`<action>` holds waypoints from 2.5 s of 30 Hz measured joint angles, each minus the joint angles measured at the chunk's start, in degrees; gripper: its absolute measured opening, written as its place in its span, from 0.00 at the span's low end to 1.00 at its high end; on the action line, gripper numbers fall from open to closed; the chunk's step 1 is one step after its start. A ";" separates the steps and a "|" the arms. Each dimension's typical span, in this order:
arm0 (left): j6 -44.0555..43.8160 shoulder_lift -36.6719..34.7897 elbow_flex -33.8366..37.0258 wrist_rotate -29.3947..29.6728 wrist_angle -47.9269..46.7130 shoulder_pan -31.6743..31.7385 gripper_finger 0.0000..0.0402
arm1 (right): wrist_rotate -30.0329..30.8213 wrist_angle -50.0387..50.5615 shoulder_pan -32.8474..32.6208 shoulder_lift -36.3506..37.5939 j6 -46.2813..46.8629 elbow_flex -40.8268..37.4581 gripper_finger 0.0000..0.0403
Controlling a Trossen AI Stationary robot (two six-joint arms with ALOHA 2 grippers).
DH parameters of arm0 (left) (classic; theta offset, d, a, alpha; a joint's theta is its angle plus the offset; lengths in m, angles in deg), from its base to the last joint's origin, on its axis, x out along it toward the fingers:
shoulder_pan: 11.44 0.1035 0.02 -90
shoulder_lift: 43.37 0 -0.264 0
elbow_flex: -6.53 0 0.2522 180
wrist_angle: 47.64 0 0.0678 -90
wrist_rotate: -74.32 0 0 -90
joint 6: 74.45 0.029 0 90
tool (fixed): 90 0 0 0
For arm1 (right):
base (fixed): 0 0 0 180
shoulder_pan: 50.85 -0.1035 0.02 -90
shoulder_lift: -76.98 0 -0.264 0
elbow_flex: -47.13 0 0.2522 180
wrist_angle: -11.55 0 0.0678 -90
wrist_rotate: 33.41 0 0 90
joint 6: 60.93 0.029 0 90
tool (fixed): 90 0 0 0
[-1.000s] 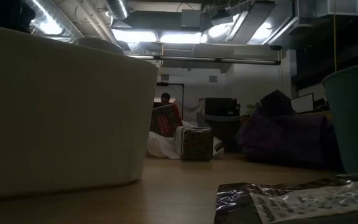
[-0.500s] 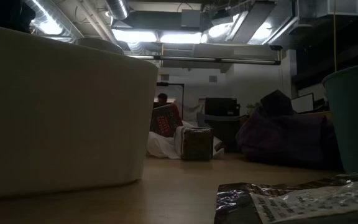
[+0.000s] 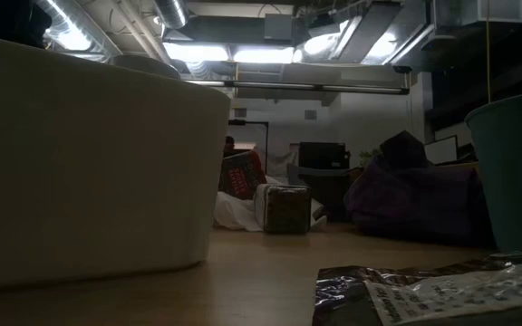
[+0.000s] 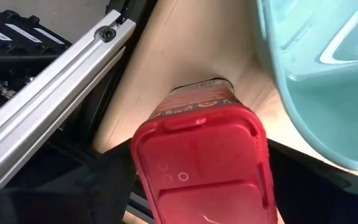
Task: Sort spices by type
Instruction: Put the bottom red spice can into the green bin
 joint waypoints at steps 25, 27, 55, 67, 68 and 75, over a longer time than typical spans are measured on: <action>0.00 0.00 0.00 0.00 0.00 0.00 0.56 | -0.15 0.02 0.07 0.04 -0.92 0.07 0.79; 0.00 0.00 0.00 0.00 0.00 0.00 0.56 | -0.15 0.02 0.07 0.04 -0.92 0.07 0.79; 0.00 0.00 0.00 0.00 0.00 0.00 0.56 | 1.67 3.45 0.09 0.07 -0.92 4.44 0.57; 0.00 -0.02 0.00 0.01 0.01 0.00 0.56 | 2.05 5.39 0.09 0.16 0.36 5.77 0.59; 0.00 0.00 0.00 0.00 0.00 0.00 0.56 | 2.05 5.43 0.09 0.27 0.52 5.77 0.58; 0.00 -0.02 0.00 0.00 0.02 0.00 0.56 | 2.49 8.53 0.09 0.37 0.63 8.60 0.54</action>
